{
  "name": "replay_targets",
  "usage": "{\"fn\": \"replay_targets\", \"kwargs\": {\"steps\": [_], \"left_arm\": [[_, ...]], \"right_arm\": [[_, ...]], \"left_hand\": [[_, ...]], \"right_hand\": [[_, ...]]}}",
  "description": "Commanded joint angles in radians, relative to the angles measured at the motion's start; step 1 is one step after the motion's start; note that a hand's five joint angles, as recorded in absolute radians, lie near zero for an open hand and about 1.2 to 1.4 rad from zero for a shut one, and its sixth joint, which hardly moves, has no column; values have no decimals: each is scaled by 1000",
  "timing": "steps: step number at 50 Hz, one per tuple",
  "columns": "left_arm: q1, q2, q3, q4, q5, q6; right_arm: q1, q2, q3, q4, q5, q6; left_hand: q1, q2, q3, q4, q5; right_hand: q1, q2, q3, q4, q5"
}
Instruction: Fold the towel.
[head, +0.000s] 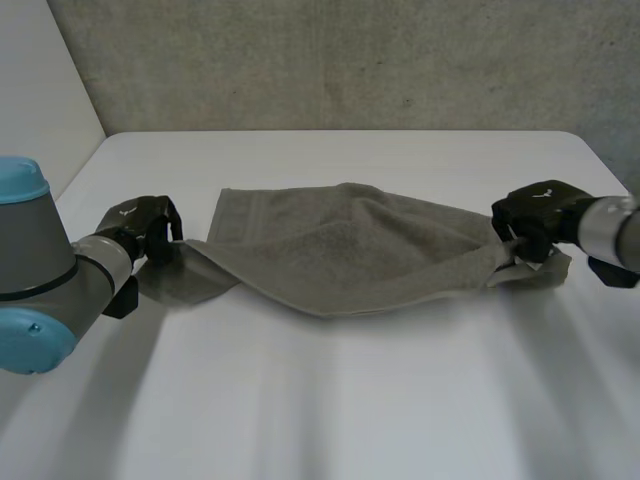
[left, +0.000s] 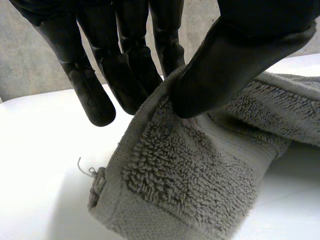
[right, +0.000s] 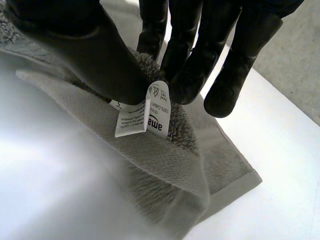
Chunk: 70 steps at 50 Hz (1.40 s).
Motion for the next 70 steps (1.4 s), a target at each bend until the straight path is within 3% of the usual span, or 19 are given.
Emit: {"fn": "replay_targets", "kwargs": {"steps": [1,2,3,5,8,12,19,24,32,41,48,54,61,70], "left_arm": [[-11,-1,-20,28,0,3],[-14,-1,-25,34,0,5],[-14,-1,-25,34,0,5],[-17,-3,-31,40,0,6],[-19,-3,-32,40,0,6],[-25,-4,-34,41,0,8],[-25,-3,-35,41,0,8],[-25,0,-35,41,0,8],[-25,0,-35,41,0,8],[-26,0,-37,41,0,8],[-26,0,-37,41,0,8],[-26,-4,-37,41,0,8],[-29,-6,-37,41,0,8],[-34,-6,-38,43,0,8]], "right_arm": [[84,289,-272,-57,160,-64],[91,324,-301,-95,179,-62],[91,324,-302,-95,180,-62],[117,367,-322,-197,228,-53],[134,370,-314,-306,290,-29],[142,347,-279,-381,324,22],[142,226,-174,-411,302,114],[139,47,18,-406,191,129],[125,-118,255,-391,71,128],[125,-127,384,-383,48,105],[110,-113,481,-463,58,4],[100,-95,496,-508,54,-16],[100,-44,467,-561,64,-21],[105,11,406,-584,66,-19]], "left_hand": [[118,69,65,43,83],[118,69,65,43,83],[118,69,65,43,83],[118,69,65,43,83],[118,69,65,43,83],[118,69,65,43,83],[118,69,65,43,83],[118,69,65,43,83],[118,69,65,43,83],[118,69,65,43,83],[118,69,65,43,83],[118,69,65,43,83],[118,69,65,43,83],[118,69,65,43,83]], "right_hand": [[-222,-188,-229,-230,-225],[-402,-368,-409,-410,-405],[-404,-370,-411,-412,-407],[-1038,-1004,-1045,-1046,-1041],[-1148,-1114,-1155,-1156,-1151],[-1148,-1114,-1155,-1156,-1151],[-1148,-1114,-1155,-1156,-1151],[-1148,-1114,-1155,-1156,-1151],[-1095,-1061,-1102,-1102,-1097],[-803,-769,-810,-811,-806],[-551,-517,-558,-559,-554],[-548,-514,-555,-556,-551],[-715,-681,-722,-723,-718],[-698,-663,-705,-705,-700]]}}
